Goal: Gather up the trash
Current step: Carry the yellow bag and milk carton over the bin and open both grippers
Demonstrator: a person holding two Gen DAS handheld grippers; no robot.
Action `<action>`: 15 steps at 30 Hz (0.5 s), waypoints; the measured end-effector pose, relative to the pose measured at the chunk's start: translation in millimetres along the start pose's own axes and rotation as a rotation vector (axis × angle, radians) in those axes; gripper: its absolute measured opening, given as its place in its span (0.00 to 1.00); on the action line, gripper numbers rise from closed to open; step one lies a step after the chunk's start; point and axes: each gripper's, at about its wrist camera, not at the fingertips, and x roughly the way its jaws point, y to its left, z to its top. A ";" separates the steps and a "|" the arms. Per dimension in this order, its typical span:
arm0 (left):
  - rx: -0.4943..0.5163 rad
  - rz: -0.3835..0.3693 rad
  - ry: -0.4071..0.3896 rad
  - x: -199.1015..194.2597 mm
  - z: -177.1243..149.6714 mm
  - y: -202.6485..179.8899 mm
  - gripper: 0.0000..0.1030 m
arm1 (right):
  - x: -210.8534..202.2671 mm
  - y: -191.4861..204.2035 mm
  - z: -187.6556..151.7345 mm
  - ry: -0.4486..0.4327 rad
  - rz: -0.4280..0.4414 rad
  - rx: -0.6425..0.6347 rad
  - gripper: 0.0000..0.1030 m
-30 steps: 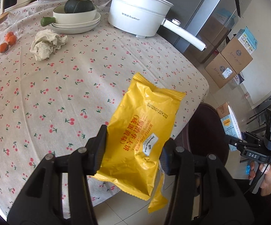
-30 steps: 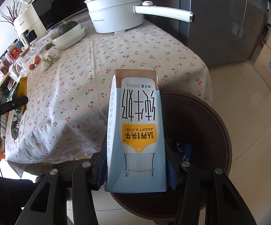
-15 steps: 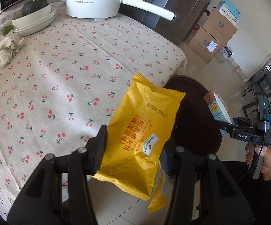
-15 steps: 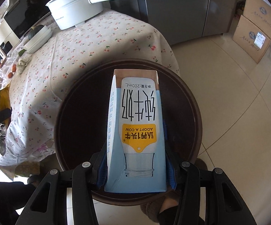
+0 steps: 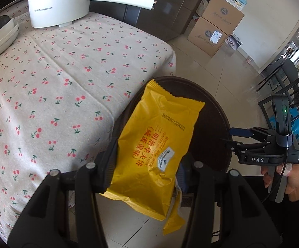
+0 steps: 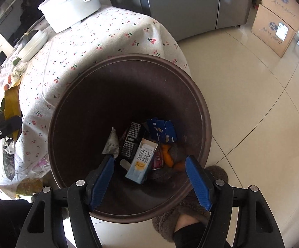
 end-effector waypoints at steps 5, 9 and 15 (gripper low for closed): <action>0.034 -0.012 0.005 17.6 7.3 -17.8 0.50 | -2.6 -9.7 -2.6 -0.010 -0.021 0.012 0.72; 0.066 -0.006 -0.005 27.9 11.9 -27.5 0.50 | -5.7 -19.9 -3.8 -0.018 -0.028 0.028 0.72; 0.118 -0.015 -0.033 35.7 14.7 -36.6 0.59 | -6.0 -28.8 -2.8 -0.017 -0.031 0.040 0.72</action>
